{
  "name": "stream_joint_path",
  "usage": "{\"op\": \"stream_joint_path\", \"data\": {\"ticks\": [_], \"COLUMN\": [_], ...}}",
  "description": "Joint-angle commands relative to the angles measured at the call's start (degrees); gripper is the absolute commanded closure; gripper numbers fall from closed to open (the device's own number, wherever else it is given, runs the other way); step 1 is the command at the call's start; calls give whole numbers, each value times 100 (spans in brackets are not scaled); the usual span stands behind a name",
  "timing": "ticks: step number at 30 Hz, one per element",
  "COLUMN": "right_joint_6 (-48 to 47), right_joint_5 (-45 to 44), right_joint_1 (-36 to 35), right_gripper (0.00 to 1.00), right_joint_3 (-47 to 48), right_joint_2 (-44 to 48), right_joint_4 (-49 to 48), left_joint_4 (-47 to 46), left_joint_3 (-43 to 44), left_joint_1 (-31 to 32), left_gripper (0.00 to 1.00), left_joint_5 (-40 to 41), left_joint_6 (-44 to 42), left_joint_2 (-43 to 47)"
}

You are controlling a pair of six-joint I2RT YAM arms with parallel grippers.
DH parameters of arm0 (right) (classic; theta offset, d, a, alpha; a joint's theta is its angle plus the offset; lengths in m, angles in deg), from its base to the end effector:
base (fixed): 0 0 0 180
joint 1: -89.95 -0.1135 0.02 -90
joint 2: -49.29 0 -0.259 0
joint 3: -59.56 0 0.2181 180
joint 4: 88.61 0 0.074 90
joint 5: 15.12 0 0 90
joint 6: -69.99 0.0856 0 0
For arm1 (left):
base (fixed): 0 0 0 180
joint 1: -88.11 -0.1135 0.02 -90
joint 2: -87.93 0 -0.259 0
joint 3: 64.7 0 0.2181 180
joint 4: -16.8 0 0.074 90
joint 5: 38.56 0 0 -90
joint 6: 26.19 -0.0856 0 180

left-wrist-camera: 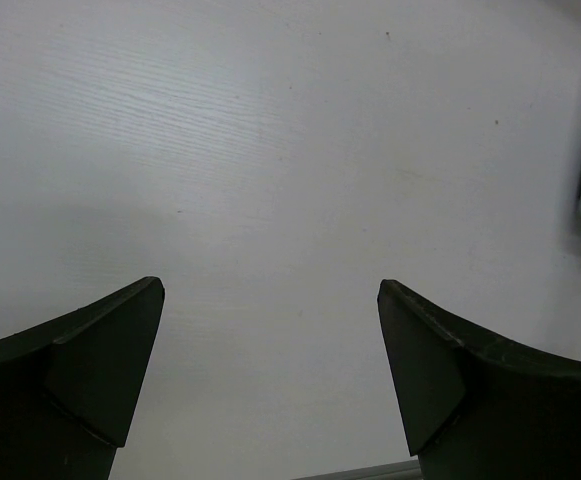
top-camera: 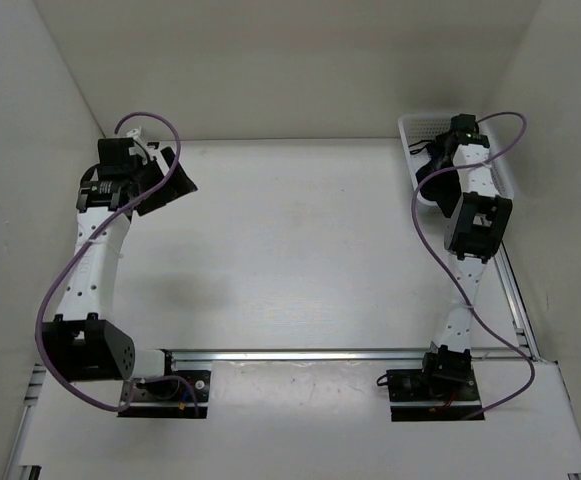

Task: Fold and stack the shorts
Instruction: Grab the shorts from the pile, then move the shorts to the center of the board

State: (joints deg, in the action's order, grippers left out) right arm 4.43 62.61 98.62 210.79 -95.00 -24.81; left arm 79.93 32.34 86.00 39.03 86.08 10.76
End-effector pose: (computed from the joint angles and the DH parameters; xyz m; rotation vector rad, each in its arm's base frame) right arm 0.5242 -0.0983 0.1590 0.8004 2.4078 -0.1665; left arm 0.2829 -0.0080 0.3322 -0.3867 2.3108 -0.4275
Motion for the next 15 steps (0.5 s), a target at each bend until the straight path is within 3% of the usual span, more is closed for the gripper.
{"op": "stream_joint_path", "data": {"ticks": [1,2,3,9,15], "right_joint_6": [7,7,60,-458,-1090], "right_joint_5": [102,15,14,-83,831], "right_joint_1": [12,12,12,-435,-1261], "right_gripper": [73,95,100,100,100], "right_joint_3": [413,413,213,360,545], "right_joint_2": [163,286,435,2183,3880], "right_joint_4": [-344,-423,-624,-828,-767], "left_joint_4": [74,127,127,127,241], "left_joint_3": [355,356,426,479,426], "left_joint_1": [9,9,9,9,9], "left_gripper": [0,0,0,0,0], "left_joint_5": [124,124,124,-51,-52], "left_joint_6": [-82,-82,-82,-82,-29], "left_joint_2": [-105,-158,-158,-150,167]}}
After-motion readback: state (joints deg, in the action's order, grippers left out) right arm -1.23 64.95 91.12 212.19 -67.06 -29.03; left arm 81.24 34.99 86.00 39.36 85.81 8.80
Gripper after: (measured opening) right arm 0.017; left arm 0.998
